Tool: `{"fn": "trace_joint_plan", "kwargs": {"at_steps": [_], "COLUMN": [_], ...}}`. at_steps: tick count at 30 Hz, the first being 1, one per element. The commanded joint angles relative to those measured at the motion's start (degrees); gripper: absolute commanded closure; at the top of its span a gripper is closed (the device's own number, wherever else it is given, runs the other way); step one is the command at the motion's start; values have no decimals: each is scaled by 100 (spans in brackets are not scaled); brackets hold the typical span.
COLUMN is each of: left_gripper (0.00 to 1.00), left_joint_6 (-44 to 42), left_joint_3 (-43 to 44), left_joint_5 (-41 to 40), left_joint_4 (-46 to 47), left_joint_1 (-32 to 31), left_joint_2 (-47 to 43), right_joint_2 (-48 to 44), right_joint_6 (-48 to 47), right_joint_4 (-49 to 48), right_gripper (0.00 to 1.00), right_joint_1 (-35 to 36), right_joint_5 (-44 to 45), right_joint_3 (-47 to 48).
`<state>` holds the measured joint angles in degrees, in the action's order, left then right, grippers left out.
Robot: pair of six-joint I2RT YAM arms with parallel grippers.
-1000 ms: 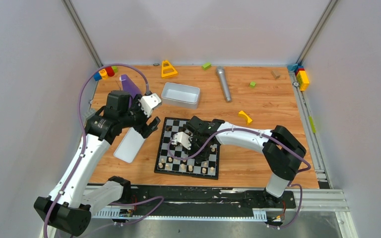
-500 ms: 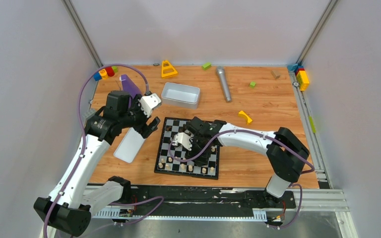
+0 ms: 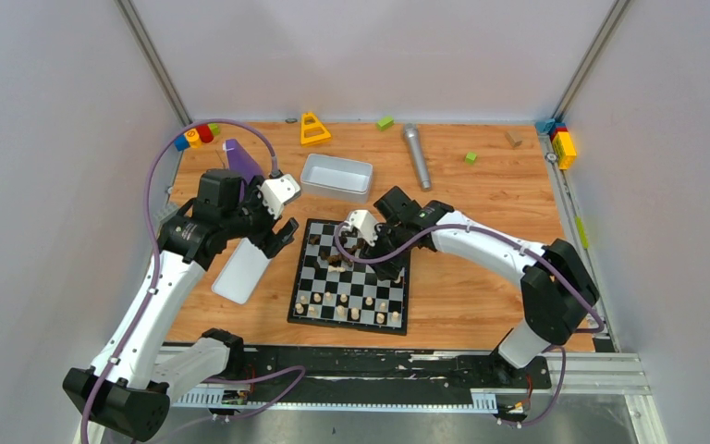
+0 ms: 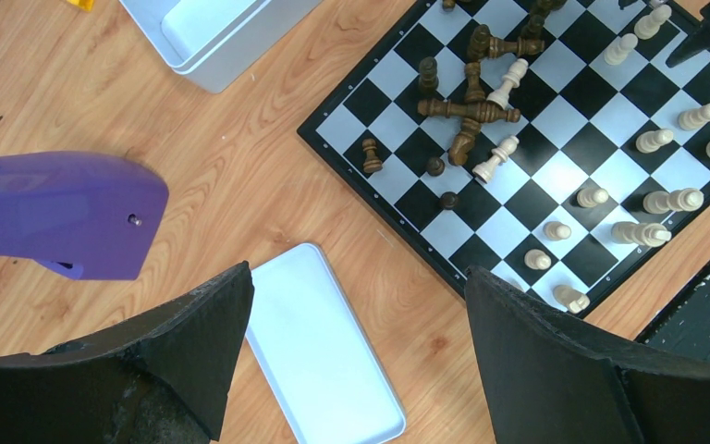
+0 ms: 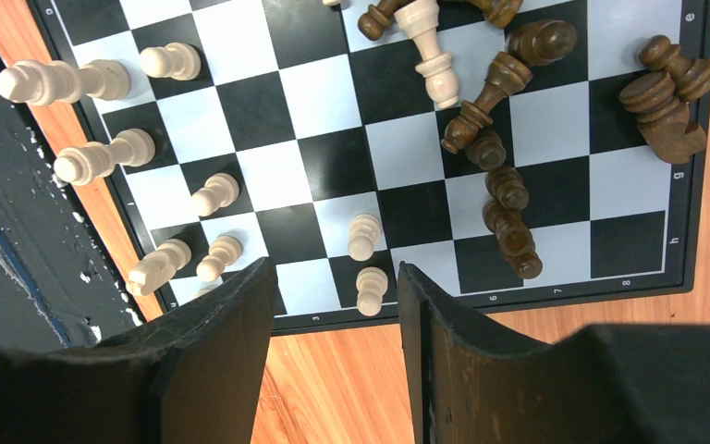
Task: Set up the chess pieces on the board
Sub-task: Pick up the chess piece from the chessboard.
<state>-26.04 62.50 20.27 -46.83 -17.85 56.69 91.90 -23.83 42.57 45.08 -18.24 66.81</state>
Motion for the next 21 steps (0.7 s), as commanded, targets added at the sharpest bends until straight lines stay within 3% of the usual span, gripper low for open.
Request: {"fn": "trace_joint_plan", "kwargs": {"at_steps": [1,13,21], "left_gripper": [8,8,8], "left_joint_6": [-33,-40,-53], "left_joint_3": [53,61,-8], "left_joint_5": [83,83,48], "left_joint_4": [167,168,180], "left_joint_1": [36,31,35], "left_joint_2": [-25,1,-41], "right_joint_2": [141,574,760], "right_joint_6": [133,98,72], "right_joint_4": [-89,-176,-187], "right_gripper": [48,53,67], "right_joint_1": [-66,-87,-87], "right_joint_5": [145,256,221], "right_joint_3": [218,226,236]}}
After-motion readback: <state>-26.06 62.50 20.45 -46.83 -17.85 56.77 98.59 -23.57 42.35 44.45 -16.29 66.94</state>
